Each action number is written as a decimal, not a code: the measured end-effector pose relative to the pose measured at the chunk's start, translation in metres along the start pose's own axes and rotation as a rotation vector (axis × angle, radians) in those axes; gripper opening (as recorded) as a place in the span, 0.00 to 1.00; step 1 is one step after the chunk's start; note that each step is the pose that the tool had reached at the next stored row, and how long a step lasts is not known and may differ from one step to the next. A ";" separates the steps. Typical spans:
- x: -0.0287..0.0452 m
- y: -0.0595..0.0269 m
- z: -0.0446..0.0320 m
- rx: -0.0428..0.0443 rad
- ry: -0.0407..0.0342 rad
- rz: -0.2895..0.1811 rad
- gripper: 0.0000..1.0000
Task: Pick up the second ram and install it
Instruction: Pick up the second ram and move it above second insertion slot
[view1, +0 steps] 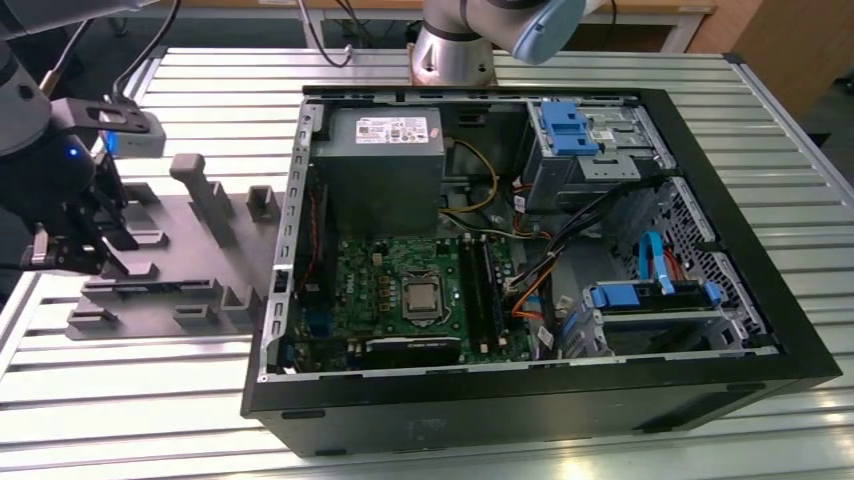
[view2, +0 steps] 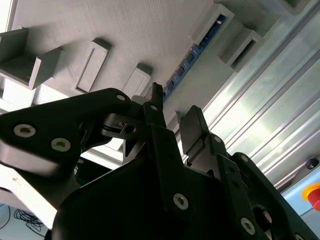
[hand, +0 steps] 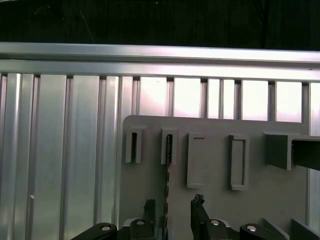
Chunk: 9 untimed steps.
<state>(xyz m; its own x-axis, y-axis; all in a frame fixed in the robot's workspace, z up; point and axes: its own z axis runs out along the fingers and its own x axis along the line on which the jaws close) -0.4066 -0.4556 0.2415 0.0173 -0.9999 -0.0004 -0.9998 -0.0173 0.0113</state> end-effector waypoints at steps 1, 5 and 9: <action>0.0000 0.0000 0.0009 0.0001 0.0000 0.000 0.41; 0.0003 0.0001 0.0044 0.0001 0.0000 0.000 0.41; 0.0009 0.0002 0.0076 0.0001 0.0000 0.000 0.41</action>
<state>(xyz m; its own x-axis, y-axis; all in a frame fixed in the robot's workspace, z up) -0.4069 -0.4565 0.2339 0.0173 -0.9999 -0.0003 -0.9998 -0.0173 0.0112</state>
